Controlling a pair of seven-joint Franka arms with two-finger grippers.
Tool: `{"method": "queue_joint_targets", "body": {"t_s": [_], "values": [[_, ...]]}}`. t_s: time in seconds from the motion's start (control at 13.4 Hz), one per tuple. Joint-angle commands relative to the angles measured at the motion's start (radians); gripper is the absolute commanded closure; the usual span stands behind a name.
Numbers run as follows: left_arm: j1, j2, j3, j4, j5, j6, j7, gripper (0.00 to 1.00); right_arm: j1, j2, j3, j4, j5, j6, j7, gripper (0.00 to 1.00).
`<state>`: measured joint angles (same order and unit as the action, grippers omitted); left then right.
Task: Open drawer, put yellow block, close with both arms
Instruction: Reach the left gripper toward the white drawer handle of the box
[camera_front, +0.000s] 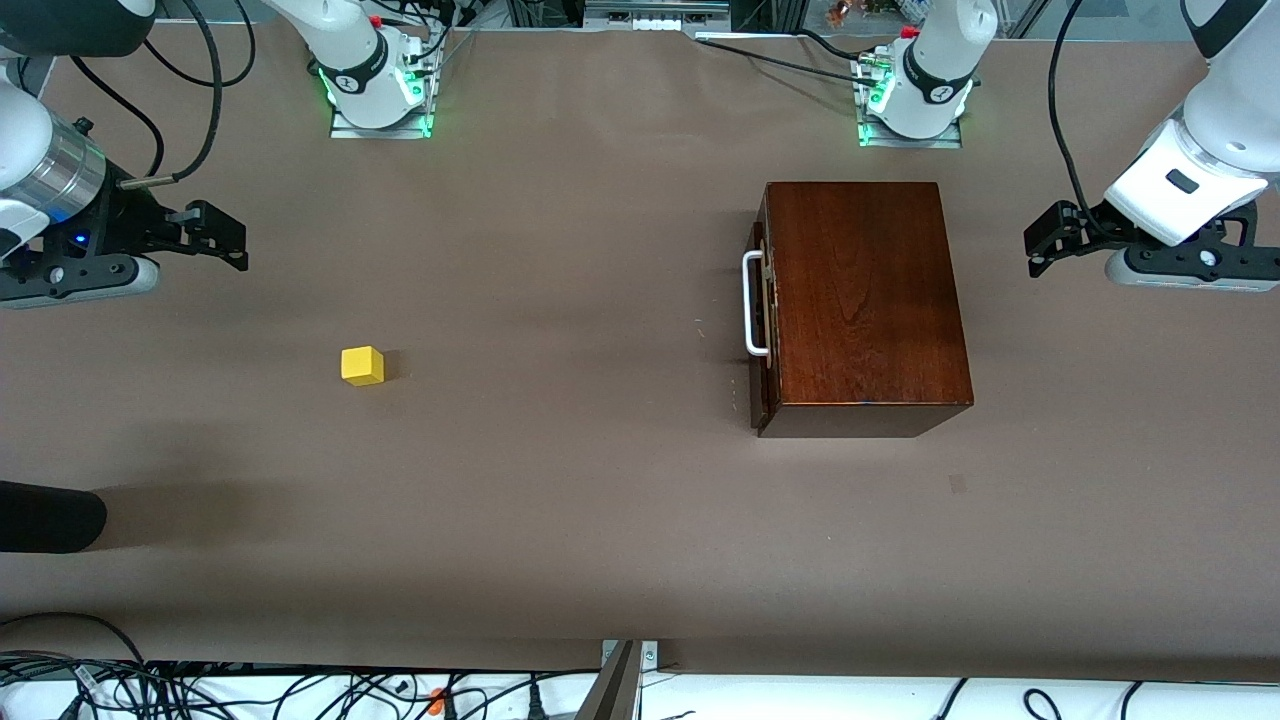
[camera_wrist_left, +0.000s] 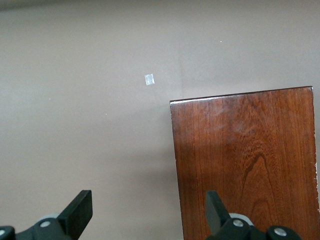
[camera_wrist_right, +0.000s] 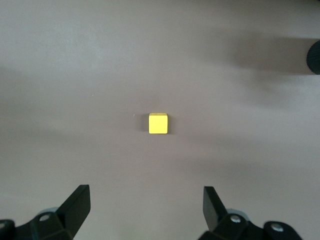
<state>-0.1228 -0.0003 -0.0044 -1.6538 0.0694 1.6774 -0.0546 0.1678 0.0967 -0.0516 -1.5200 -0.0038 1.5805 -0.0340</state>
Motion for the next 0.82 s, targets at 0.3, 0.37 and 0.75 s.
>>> {"method": "queue_joint_targets", "body": {"t_s": [0.3, 0.37, 0.75], "values": [[-0.001, 0.023, 0.000, 0.055, -0.020, -0.016, -0.008, 0.00, 0.002, 0.012, -0.005, 0.030, 0.013, -0.010, 0.009, 0.00], [-0.001, 0.023, 0.000, 0.055, -0.020, -0.016, -0.008, 0.00, 0.002, 0.012, -0.005, 0.030, 0.013, -0.010, 0.011, 0.00], [-0.008, 0.025, -0.002, 0.055, -0.023, -0.083, -0.017, 0.00, 0.002, 0.012, -0.005, 0.030, 0.013, 0.001, 0.013, 0.00]]}}
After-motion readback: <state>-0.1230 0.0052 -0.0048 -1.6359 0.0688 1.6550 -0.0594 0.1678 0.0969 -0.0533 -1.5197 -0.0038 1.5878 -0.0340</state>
